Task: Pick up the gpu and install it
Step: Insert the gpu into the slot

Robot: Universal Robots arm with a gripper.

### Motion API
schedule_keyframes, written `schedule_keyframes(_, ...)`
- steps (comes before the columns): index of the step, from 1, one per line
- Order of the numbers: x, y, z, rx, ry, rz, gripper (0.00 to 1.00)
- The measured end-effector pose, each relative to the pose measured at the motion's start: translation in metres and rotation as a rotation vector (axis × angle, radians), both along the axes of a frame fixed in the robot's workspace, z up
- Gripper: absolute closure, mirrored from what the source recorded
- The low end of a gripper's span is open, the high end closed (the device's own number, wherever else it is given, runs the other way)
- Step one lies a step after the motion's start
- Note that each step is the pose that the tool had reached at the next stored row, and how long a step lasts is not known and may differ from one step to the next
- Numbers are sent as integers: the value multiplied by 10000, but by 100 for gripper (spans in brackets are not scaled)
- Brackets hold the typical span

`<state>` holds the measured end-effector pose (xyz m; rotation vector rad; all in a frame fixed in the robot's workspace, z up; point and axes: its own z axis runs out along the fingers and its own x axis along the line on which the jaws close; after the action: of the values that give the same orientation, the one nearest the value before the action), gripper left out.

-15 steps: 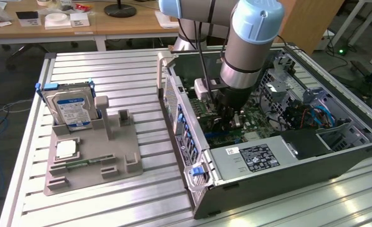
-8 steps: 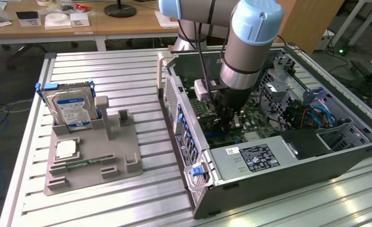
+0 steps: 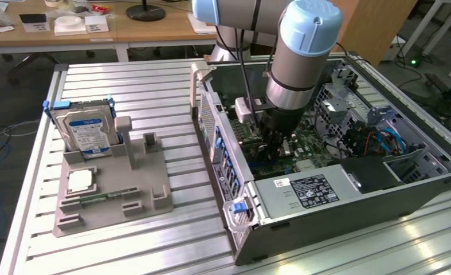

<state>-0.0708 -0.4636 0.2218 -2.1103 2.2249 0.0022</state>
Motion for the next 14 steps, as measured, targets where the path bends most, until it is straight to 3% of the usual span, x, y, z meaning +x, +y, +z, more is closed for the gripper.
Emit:
schedule_keyframes(6, 2, 4, 15, 32, -11, 1, 72)
schedule_keyframes(14, 1, 2, 40, 11, -1, 1, 72)
